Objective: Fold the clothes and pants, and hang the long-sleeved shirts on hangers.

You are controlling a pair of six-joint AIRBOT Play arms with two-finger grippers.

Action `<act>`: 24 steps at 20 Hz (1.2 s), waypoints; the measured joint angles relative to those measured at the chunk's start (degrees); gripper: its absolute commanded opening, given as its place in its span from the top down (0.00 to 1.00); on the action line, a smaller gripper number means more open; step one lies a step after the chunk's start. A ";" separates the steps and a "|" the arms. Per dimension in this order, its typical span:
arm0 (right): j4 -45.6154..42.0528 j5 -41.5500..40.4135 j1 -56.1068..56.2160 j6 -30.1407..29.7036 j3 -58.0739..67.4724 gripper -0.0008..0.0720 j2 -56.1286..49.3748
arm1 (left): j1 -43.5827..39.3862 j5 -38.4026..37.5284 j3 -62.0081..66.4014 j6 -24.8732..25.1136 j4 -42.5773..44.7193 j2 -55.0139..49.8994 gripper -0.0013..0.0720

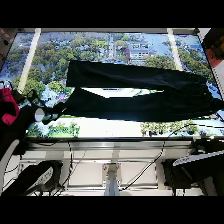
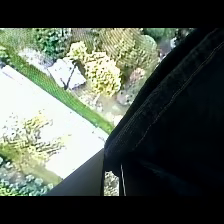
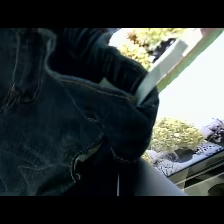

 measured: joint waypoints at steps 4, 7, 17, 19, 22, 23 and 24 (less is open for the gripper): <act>-1.14 -3.06 0.37 0.04 -5.07 0.95 3.39 | -0.79 3.08 -3.65 -9.94 5.88 8.83 0.95; -1.55 -4.72 -0.11 0.17 -8.07 0.95 5.77 | -1.20 6.58 -4.55 -12.70 7.85 12.57 0.95; 13.14 -17.03 -0.42 4.35 -10.05 0.95 12.92 | -4.00 23.52 -4.90 -11.34 9.40 14.71 0.95; 15.65 -21.16 -0.42 8.24 -9.94 0.95 13.81 | -1.77 26.43 -4.63 -11.34 9.42 14.27 0.95; 17.66 -26.95 0.22 14.03 -9.92 0.95 14.43 | 1.97 30.01 -4.09 -11.50 9.33 12.09 0.95; 18.10 -28.85 0.76 15.61 -9.92 0.95 14.53 | 2.69 31.12 -3.76 -11.78 9.20 10.97 0.95; 18.34 -30.80 1.42 17.05 -9.92 0.95 14.60 | 3.17 32.20 -3.23 -11.98 9.11 9.57 0.95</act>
